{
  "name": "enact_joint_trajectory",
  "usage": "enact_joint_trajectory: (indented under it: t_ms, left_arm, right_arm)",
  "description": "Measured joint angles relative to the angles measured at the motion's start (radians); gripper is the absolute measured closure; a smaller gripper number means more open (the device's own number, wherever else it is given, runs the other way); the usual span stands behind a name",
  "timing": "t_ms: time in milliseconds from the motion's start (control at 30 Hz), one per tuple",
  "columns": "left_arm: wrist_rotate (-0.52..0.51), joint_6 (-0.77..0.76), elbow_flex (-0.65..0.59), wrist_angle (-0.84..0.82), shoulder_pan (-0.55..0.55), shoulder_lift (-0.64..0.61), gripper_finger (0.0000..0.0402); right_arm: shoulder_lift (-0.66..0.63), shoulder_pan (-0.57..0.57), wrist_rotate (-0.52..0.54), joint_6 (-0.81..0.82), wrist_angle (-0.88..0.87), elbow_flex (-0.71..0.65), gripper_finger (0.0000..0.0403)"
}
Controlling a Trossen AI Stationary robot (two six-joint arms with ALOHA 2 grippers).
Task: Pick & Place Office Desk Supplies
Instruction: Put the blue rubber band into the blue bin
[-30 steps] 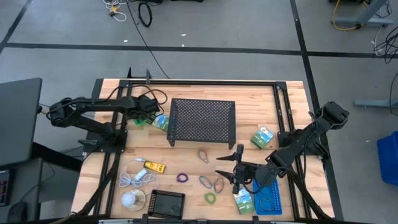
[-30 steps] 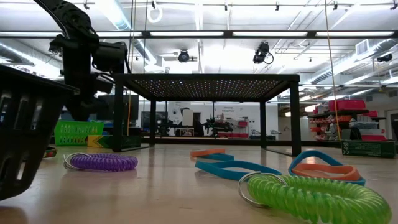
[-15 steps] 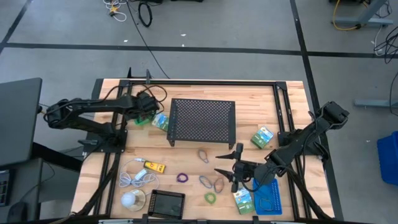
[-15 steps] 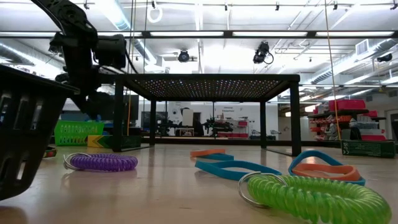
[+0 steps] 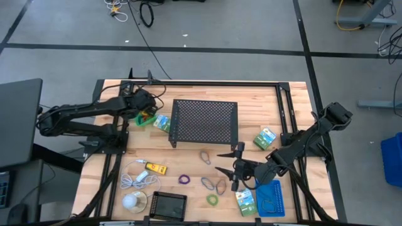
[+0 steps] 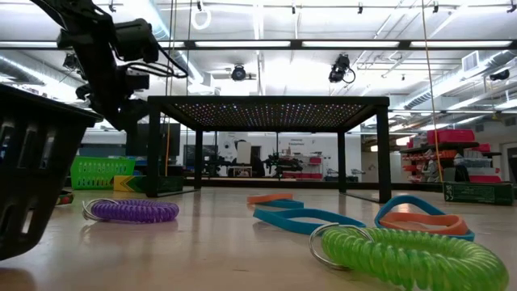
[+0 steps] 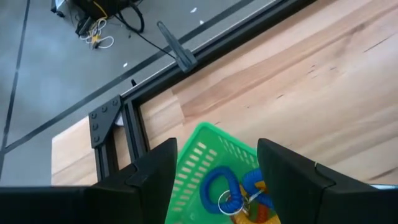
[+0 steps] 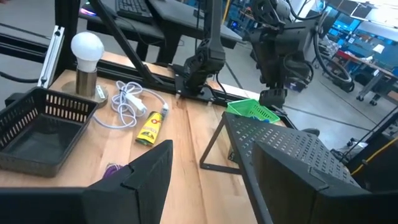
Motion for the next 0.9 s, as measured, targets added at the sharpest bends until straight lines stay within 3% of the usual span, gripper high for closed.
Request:
enact_joint_trajectory:
  t_ms: [167, 367, 633, 900]
  left_arm:
    - [-0.002, 0.014, 0.000, 0.003, 0.000, -0.005, 0.0170]
    - [0.038, 0.130, 0.000, 0.163, -0.052, -0.031, 0.0172]
    - [0.252, 0.389, 0.000, 0.500, -0.258, -0.134, 0.0173]
    - [0.459, 0.444, 0.000, 0.550, -0.437, -0.170, 0.0173]
  right_arm:
    - [0.000, -0.009, -0.005, 0.010, -0.002, 0.000, 0.0172]
    - [0.000, -0.038, -0.142, 0.137, -0.102, 0.000, 0.0172]
    - [0.000, -0.081, -0.334, 0.370, -0.306, 0.010, 0.0189]
    - [0.004, -0.082, -0.545, 0.496, -0.360, 0.011, 0.0212]
